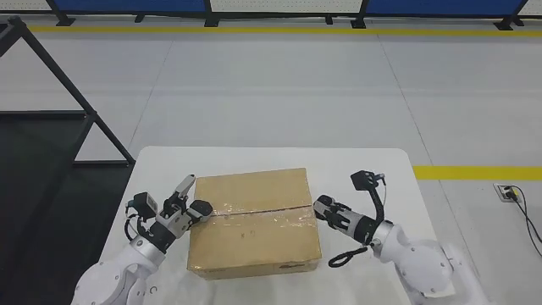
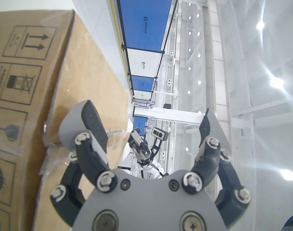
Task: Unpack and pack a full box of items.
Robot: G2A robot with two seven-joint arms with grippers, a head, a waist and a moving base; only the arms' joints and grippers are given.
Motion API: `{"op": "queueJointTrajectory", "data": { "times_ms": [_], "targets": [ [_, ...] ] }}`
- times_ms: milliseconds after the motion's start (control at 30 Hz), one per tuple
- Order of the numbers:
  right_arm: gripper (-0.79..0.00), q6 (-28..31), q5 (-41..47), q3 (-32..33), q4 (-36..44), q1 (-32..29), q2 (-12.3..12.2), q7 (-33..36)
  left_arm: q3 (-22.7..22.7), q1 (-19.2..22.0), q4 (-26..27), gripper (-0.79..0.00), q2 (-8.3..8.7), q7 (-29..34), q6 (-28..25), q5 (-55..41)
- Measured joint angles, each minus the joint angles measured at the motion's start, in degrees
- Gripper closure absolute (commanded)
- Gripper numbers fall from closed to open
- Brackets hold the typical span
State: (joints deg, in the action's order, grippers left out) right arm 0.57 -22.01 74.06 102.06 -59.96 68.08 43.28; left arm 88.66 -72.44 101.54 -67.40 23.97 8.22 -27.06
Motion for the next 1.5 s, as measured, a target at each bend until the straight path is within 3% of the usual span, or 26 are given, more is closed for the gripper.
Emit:
{"op": "queueJointTrajectory", "data": {
  "times_ms": [167,467,600,767,1167,1300,1500],
  "targets": [
    [0.0,-6.04,-4.96,-4.15,-1.51,3.96,0.71,-3.14,1.83,-1.07,0.02,-0.785,0.1,-0.46,-0.73,-1.36],
    [0.0,-15.55,-6.46,-6.72,-5.33,8.58,1.4,-0.8,2.97,-2.77,0.76,-0.785,0.19,-0.25,-1.59,-2.29],
    [0.0,-10.41,-3.29,-5.4,-2.73,6.34,1.35,-3.74,3.02,-2.78,0.96,-0.785,0.23,-0.12,-1.48,-2.19],
    [0.0,-5.95,-1.36,-7.75,-3.6,7.15,1.63,-1.44,2.79,-2.66,1.13,-0.785,0.27,-0.02,-1.37,-1.91],
    [0.0,-7.24,1.91,-17.8,-16.23,17.93,4.54,-0.25,2.55,-3.86,1.36,-0.785,0.22,-0.61,-2.1,-2.31],
    [0.0,-4.3,3.12,-16.8,-15.81,17.43,4.58,-2.51,2.52,-3.83,1.35,-0.785,0.22,-0.59,-2.09,-2.45],
    [0.0,-0.03,3.07,-9.94,-9.68,11.4,3.22,-8.43,3.12,-3.05,1.23,-0.785,0.31,-0.3,-1.88,-2.73]
  ]
}}
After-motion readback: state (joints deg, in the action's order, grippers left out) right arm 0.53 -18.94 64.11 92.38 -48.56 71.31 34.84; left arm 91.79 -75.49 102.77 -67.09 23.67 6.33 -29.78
